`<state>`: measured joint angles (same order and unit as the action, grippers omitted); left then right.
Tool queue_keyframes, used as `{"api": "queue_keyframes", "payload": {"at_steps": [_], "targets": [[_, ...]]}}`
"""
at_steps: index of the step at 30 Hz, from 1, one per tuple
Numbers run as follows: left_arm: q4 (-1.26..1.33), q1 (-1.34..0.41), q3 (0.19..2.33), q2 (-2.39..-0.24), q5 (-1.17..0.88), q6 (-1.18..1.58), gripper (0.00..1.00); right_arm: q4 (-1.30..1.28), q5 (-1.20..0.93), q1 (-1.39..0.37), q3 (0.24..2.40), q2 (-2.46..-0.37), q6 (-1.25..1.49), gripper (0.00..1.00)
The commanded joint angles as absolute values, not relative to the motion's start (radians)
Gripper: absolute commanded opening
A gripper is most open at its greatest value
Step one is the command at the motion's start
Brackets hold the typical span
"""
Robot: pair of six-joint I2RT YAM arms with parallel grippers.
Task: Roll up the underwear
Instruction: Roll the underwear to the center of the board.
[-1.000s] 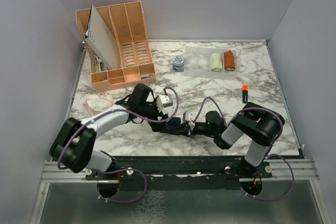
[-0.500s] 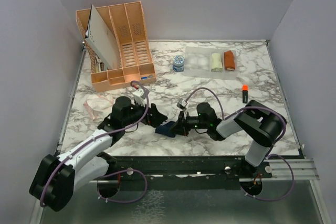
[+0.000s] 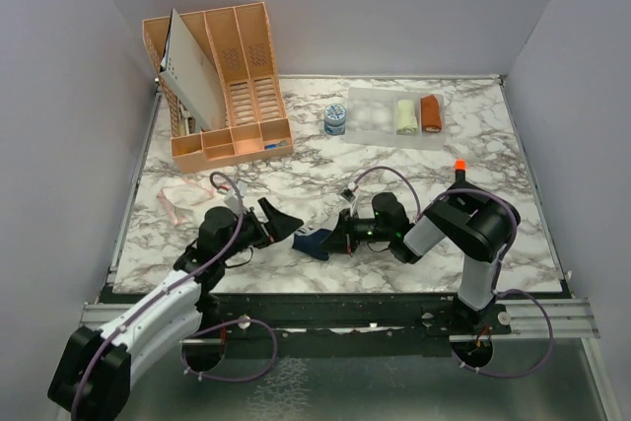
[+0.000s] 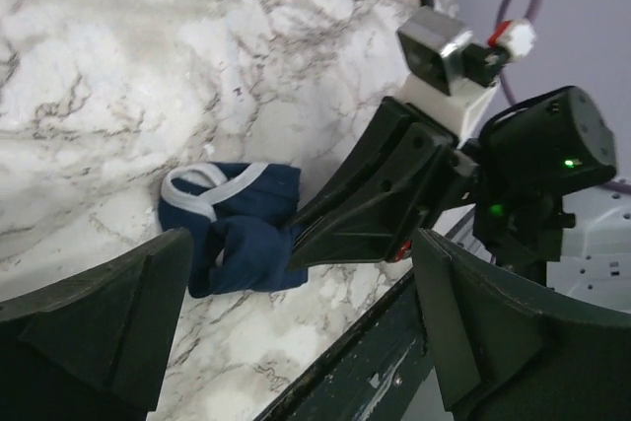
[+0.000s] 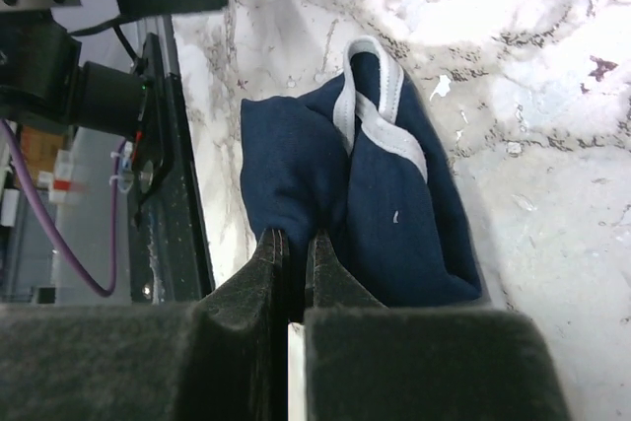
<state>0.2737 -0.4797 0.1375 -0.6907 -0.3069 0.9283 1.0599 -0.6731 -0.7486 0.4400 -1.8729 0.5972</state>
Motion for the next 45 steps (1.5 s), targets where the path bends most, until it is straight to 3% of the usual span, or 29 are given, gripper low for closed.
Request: {"api": "queue_keyframes", "payload": {"at_steps": [1,6,16,20,24,28,31,39,45], "targets": [[0.166,-0.476,0.216,-0.871,-0.361,0.936,0.99,0.973,-0.668,-0.738,0.416,-1.946,0.682,0.0],[0.164,-0.477,0.224,-0.986,-0.345,0.982,0.98,0.972,-0.659,-0.712,0.416,-1.975,0.759,0.01],[-0.03,-0.48,0.214,-0.795,-0.188,1.235,0.99,0.943,-0.586,-0.7,0.39,-1.941,0.782,0.01],[-0.095,-0.479,0.144,-0.656,-0.147,1.461,0.99,0.882,-0.547,-0.701,0.392,-1.892,0.742,0.01],[0.118,-0.472,-0.08,-0.403,-0.174,1.603,0.99,0.815,-0.525,-0.7,0.404,-1.854,0.701,0.01],[-0.247,-0.473,0.006,-0.251,-0.097,1.607,0.99,0.765,-0.504,-0.7,0.417,-1.828,0.678,0.01],[-0.302,-0.474,0.105,-0.336,-0.076,1.56,0.99,0.741,-0.511,-0.7,0.441,-1.839,0.671,0.01],[-0.3,-0.524,0.383,-0.982,-0.128,1.359,0.99,0.761,-0.485,-0.701,0.449,-1.855,0.708,0.01],[-0.255,-0.653,0.424,-1.026,-0.023,1.475,0.94,0.764,-0.476,-0.7,0.456,-1.868,0.719,0.01]]}}
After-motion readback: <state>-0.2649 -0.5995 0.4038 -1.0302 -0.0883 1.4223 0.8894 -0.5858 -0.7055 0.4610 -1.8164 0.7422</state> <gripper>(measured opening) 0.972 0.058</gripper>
